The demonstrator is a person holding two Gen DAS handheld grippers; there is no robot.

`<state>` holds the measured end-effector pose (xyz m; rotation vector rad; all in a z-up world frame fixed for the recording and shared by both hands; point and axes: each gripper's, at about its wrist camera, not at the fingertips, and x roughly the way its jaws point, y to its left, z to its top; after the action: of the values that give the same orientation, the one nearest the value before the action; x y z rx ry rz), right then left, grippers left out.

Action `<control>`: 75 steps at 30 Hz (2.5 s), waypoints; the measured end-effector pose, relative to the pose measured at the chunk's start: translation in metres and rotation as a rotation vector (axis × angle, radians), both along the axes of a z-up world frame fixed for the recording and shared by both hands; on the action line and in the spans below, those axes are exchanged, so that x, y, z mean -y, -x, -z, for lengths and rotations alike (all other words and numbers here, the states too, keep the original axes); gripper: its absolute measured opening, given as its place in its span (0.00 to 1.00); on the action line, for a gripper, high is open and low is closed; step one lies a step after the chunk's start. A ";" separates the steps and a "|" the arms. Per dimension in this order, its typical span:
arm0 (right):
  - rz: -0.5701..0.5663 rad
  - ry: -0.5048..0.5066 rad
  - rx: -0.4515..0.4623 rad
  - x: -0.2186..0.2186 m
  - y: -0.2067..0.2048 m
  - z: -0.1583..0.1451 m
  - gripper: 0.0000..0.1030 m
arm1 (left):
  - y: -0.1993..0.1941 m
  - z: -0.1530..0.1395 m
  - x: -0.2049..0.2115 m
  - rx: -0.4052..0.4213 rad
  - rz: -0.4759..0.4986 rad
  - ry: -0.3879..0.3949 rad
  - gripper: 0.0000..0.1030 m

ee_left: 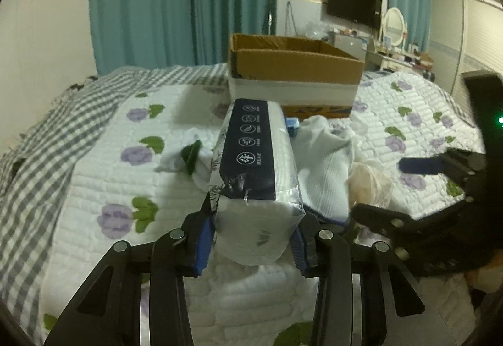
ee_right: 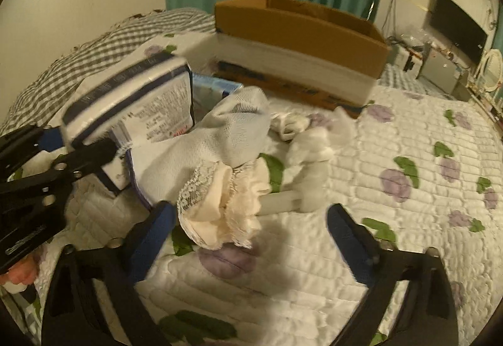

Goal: Organize soft objects
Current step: 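Grasp the white tissue pack with the left tool while the right grasps the lace sock, then carry both items to the cardboard box and open both tools to drop them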

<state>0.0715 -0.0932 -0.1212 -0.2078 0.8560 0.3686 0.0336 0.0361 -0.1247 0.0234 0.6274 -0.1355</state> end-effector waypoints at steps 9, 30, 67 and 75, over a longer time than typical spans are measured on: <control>-0.059 -0.048 -0.050 -0.005 0.000 0.002 0.29 | 0.011 -0.013 -0.005 0.017 -0.004 0.004 0.38; -0.035 -0.244 0.223 0.058 0.012 -0.155 0.22 | 0.016 -0.125 0.031 0.186 0.021 -0.035 0.38; 0.101 -0.234 0.235 0.085 -0.205 -0.163 0.71 | -0.197 -0.127 0.058 0.105 0.015 -0.105 0.79; 0.092 -0.187 0.347 0.095 -0.106 -0.263 0.91 | -0.104 -0.219 0.050 0.267 -0.018 -0.119 0.87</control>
<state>0.1777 -0.1884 0.1419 -0.0551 0.4835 0.3123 0.1374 -0.0137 0.0945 0.1485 0.3683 -0.0757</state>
